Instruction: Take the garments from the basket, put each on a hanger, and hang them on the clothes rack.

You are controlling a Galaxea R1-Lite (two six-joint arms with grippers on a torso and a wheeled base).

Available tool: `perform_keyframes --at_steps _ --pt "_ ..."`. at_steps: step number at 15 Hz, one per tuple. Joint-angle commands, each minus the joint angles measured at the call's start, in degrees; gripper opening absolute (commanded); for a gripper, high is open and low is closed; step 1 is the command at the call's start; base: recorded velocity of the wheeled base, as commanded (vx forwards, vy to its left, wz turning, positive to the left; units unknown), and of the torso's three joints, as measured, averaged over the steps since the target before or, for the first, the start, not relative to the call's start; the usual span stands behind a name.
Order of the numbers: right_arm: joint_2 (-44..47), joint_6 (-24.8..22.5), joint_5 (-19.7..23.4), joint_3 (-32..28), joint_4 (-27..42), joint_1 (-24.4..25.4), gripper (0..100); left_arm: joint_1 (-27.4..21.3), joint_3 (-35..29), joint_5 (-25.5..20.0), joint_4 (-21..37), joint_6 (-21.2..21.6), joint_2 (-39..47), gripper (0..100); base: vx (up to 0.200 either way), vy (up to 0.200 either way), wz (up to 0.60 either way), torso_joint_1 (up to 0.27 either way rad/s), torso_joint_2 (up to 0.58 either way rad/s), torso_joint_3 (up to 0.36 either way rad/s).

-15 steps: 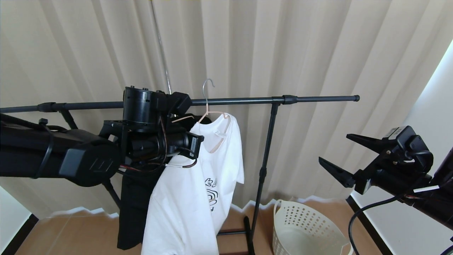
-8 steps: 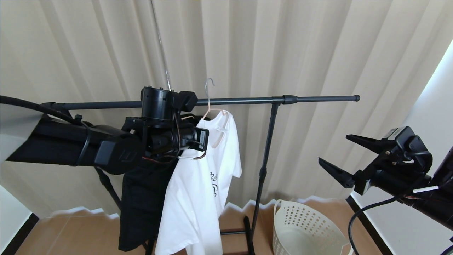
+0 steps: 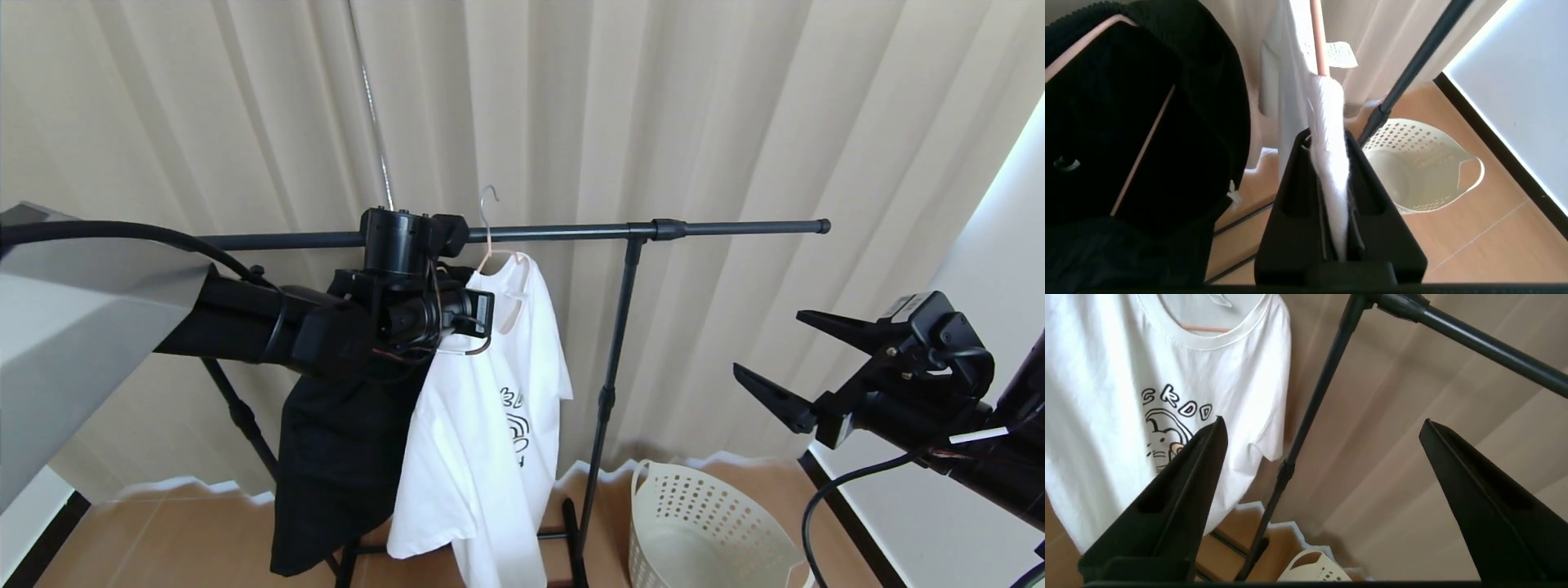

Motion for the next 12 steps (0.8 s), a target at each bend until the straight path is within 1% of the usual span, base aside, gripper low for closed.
perform_keyframes --at_steps 1,6,12 --pt "0.14 -0.03 0.03 0.00 0.03 0.02 100 0.09 -1.38 0.01 -0.02 -0.04 2.25 0 0.000 0.000 0.00 0.000 0.00 0.000" --pt "0.40 -0.03 0.03 0.08 -0.06 0.02 100 0.53 -2.70 0.01 -0.10 -0.30 4.45 0 0.000 0.000 0.00 0.000 0.00 0.000" --pt "0.49 -0.03 0.03 0.17 0.03 0.02 100 0.70 -2.43 -0.08 -0.10 -0.30 5.24 0 0.000 0.000 0.00 0.000 0.00 0.000"
